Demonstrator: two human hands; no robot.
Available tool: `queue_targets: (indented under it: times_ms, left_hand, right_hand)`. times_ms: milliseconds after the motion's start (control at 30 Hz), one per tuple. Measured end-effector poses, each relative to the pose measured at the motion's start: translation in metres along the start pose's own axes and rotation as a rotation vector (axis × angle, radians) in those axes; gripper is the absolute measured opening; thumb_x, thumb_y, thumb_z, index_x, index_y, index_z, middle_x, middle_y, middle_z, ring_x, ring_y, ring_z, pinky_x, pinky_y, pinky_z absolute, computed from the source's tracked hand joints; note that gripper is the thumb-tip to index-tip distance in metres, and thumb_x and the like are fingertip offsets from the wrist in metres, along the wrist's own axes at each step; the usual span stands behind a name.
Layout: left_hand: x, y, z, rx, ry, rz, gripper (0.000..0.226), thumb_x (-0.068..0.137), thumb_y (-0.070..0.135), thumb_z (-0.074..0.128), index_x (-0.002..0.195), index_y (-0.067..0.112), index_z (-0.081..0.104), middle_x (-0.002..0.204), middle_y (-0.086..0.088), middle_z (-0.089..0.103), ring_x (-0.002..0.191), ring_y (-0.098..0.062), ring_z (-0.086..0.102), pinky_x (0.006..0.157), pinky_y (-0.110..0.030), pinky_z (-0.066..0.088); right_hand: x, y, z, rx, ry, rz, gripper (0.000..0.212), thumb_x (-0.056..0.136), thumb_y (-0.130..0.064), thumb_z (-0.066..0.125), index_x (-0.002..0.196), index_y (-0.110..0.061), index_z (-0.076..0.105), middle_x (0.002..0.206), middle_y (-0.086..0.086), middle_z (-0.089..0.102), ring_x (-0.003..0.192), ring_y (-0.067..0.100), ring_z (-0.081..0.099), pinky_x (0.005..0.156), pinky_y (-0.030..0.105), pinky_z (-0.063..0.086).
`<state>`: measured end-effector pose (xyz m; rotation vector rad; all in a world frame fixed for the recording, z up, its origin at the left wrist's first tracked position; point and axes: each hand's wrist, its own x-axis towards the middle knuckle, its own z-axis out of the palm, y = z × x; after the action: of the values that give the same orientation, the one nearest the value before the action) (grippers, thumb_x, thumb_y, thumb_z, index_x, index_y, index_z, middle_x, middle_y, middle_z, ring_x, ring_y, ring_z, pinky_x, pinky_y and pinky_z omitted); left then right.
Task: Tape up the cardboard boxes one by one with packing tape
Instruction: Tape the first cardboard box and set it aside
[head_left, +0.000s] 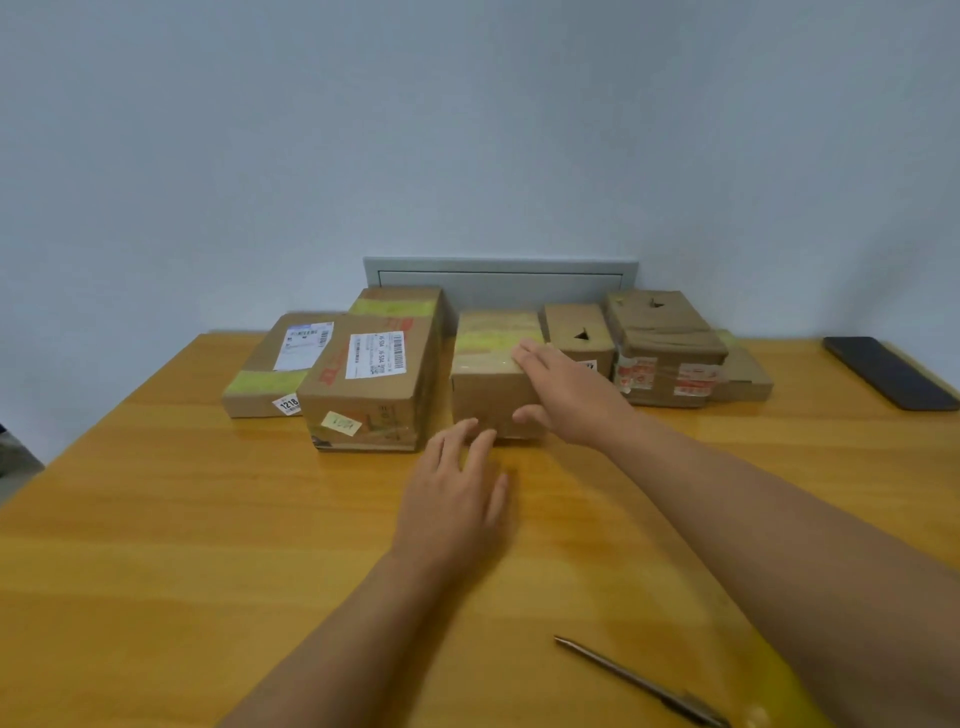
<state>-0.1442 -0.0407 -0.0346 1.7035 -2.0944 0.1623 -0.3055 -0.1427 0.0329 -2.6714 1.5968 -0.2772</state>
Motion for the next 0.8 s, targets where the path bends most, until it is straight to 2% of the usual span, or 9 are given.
queue_targets:
  times_ms: [67,133,233,433,600,733,800]
  left_hand:
    - [-0.004,-0.004,0.011,-0.040,-0.194,-0.024,0.061,0.100,0.056,0.030,0.153,0.027,0.027,0.162,-0.001,0.019,0.148,-0.021,0.017,0.119,-0.037,0.019]
    - [-0.001,-0.007,0.017,-0.062,-0.340,-0.029,0.066,0.098,0.064,0.022,0.157,0.035,0.009,0.165,0.006,-0.002,0.152,-0.015,-0.003,0.123,-0.038,0.004]
    - [0.003,-0.009,0.022,-0.024,-0.478,-0.013,0.067,0.096,0.069,0.017,0.155,0.042,0.002,0.164,0.008,-0.010,0.150,-0.012,-0.014,0.122,-0.038,-0.007]
    - [0.004,-0.011,0.028,0.020,-0.510,-0.008,0.068,0.094,0.072,0.012,0.154,0.045,-0.004,0.162,0.009,-0.017,0.148,-0.012,-0.021,0.121,-0.040,-0.010]
    - [0.004,-0.011,0.027,0.023,-0.512,-0.012,0.068,0.094,0.072,0.012,0.154,0.045,-0.003,0.162,0.010,-0.017,0.148,-0.012,-0.021,0.122,-0.040,-0.009]
    - [0.003,-0.011,0.026,0.030,-0.490,-0.017,0.068,0.093,0.072,0.013,0.154,0.046,-0.002,0.163,0.010,-0.014,0.149,-0.011,-0.018,0.122,-0.038,-0.008]
    - [0.004,-0.010,0.026,0.029,-0.485,-0.025,0.068,0.093,0.073,0.013,0.154,0.046,-0.002,0.163,0.010,-0.013,0.149,-0.011,-0.018,0.122,-0.038,-0.008]
  right_hand:
    - [0.015,0.002,0.005,-0.034,0.016,0.005,0.080,0.091,-0.043,0.063,0.154,-0.020,0.019,0.164,-0.001,0.013,0.149,0.023,0.018,0.110,0.046,0.036]
    - [0.029,0.002,0.009,-0.077,0.044,0.007,0.079,0.090,-0.045,0.063,0.153,-0.020,0.021,0.163,-0.001,0.017,0.147,0.024,0.023,0.109,0.044,0.038]
    - [0.050,0.002,0.013,-0.122,0.067,0.017,0.079,0.090,-0.045,0.064,0.152,-0.020,0.023,0.162,0.000,0.020,0.147,0.025,0.024,0.110,0.043,0.035]
    - [0.072,0.002,0.027,-0.119,0.043,0.076,0.079,0.093,-0.045,0.060,0.155,-0.024,0.016,0.164,-0.001,0.011,0.150,0.029,0.013,0.117,0.047,0.025]
    - [0.063,0.022,0.023,-0.118,0.052,0.110,0.090,0.091,-0.057,0.054,0.156,-0.023,0.004,0.165,0.004,-0.001,0.151,0.027,-0.002,0.122,0.049,0.009]
    - [0.042,0.057,0.018,-0.198,0.061,0.192,0.083,0.092,-0.050,0.049,0.156,-0.018,0.007,0.164,0.010,0.000,0.151,0.028,-0.006,0.122,0.050,0.000]
    - [0.037,0.069,0.021,-0.302,0.041,0.241,0.079,0.094,-0.048,0.048,0.156,-0.021,0.007,0.164,0.014,-0.002,0.150,0.032,-0.009,0.121,0.052,-0.003]
